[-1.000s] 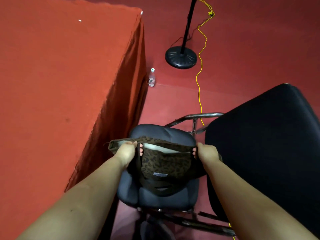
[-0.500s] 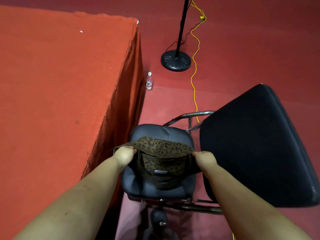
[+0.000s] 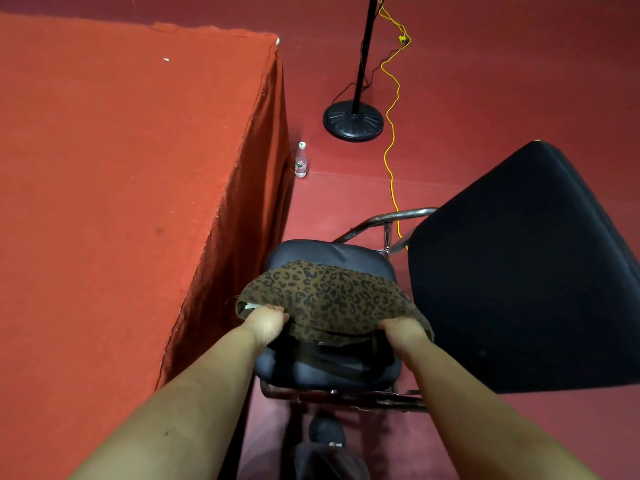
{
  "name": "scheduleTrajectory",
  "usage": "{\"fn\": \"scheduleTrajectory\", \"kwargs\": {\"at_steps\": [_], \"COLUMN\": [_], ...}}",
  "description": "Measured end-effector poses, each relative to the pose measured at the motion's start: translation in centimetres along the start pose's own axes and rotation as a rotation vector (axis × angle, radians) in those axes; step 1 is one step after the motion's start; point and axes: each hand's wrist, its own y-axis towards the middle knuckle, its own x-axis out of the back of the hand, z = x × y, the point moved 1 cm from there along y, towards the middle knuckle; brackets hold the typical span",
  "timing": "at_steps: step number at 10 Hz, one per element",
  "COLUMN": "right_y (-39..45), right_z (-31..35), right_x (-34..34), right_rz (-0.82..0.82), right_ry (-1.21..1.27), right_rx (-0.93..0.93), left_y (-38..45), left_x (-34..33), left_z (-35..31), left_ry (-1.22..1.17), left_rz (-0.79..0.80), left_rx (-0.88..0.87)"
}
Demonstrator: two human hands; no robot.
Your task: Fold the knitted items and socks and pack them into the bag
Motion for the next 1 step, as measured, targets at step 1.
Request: {"fn": "scheduleTrajectory", "kwargs": {"at_steps": [1], "right_y": [-0.4], "right_z": [0.68], "right_x": [-0.24], "right_rz": [0.011], "right_ry": [-0.009], "right_rx": [0.04], "left_y": [-0.74], "left_x": [0.33], "left_z": [-1.14], "left_ry": [-0.014], "left_rz": [-0.004], "left_rx": [-0.018]}}
